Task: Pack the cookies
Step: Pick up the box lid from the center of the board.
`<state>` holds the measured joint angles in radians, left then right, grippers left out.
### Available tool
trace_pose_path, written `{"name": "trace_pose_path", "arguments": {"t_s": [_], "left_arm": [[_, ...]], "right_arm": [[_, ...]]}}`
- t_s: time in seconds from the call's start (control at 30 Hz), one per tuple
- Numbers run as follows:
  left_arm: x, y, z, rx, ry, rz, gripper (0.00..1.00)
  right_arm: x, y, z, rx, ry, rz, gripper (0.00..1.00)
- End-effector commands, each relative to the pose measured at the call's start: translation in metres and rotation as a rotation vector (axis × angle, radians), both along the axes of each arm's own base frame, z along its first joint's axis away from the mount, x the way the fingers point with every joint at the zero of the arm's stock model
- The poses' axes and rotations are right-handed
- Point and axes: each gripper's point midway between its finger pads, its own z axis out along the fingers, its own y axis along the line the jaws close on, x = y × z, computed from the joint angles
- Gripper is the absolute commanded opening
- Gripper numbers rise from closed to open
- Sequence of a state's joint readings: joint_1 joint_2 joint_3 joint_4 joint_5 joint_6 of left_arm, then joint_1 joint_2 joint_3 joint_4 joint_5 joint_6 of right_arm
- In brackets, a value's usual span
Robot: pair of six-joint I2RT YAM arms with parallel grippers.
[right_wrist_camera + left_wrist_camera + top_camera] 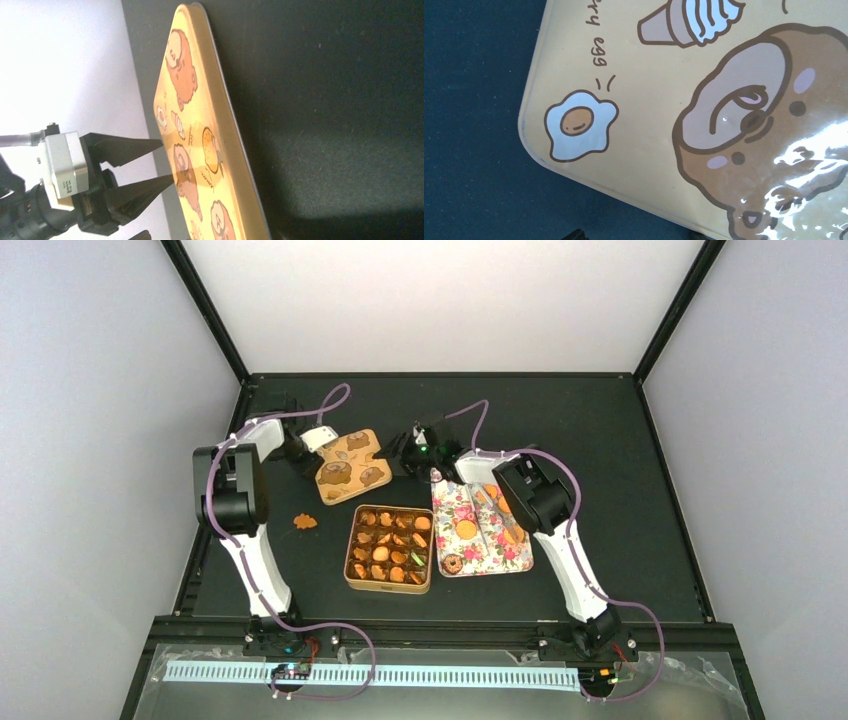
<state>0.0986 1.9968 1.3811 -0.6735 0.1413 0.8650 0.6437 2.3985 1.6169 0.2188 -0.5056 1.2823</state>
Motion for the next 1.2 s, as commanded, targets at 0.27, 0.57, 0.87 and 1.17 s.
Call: {"name": "trace_pose_path", "arguments": {"t_s": [0.27,0.57,0.87,1.17], "left_arm": [[-0.012,-0.013,-0.017,0.01,0.095,-0.106,0.53],[-0.016,-0.019,-0.013,0.023,0.098,-0.13,0.53],[-0.02,-0.019,0.032,0.009,0.032,-0.106,0.54],[-0.043,-0.011,0.137,-0.152,-0.037,-0.035,0.68]], "right_arm": [[-0.005,0.027,0.039,0.291,-0.043,0.046,0.56],[-0.013,0.028,0.041,0.297,-0.034,0.038,0.15],[-0.011,0.017,0.072,0.31,-0.096,0.003,0.01],[-0.028,-0.022,0.149,0.351,-0.227,0.016,0.01]]}}
